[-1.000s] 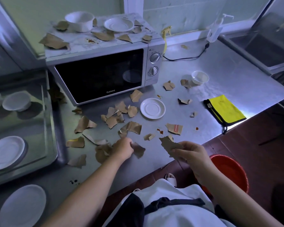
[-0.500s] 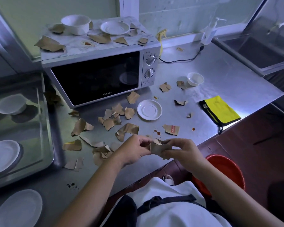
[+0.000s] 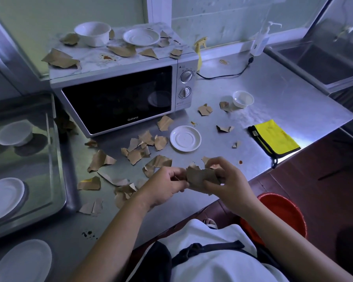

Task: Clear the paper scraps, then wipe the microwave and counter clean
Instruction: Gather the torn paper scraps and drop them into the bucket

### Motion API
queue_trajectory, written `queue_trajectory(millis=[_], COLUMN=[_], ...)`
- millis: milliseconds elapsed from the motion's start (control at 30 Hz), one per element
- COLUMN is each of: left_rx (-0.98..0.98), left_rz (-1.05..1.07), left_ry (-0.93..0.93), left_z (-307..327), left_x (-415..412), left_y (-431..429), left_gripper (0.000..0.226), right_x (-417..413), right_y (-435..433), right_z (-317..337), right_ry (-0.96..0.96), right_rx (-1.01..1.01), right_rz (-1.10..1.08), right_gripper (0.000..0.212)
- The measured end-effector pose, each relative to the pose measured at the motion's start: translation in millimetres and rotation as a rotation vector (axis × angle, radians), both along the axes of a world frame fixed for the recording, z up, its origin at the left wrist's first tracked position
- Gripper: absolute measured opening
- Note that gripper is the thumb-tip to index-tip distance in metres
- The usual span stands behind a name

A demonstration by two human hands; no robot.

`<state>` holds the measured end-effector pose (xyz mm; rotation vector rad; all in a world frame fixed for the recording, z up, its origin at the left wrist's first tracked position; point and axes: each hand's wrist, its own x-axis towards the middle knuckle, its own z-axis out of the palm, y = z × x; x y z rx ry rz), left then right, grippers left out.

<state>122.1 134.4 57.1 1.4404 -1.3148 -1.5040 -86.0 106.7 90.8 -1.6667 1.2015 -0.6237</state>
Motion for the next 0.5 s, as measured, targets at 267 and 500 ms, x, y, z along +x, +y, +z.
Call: queue_trajectory(millis=[267, 500], left_rx=[-0.021, 0.353], left_rz=[0.100, 0.248], left_ry=[0.146, 0.538], left_z=[3, 9], left_x=[-36, -75], left_y=[-19, -30], left_gripper=[0.036, 0.027], right_x=[-28, -48], right_y=[-7, -29], right_z=[-10, -19], right_ry=[-0.027, 0.269], right_rx=[-0.009, -0.679], right_rz=[-0.173, -0.227], right_gripper=[0.036, 0.026])
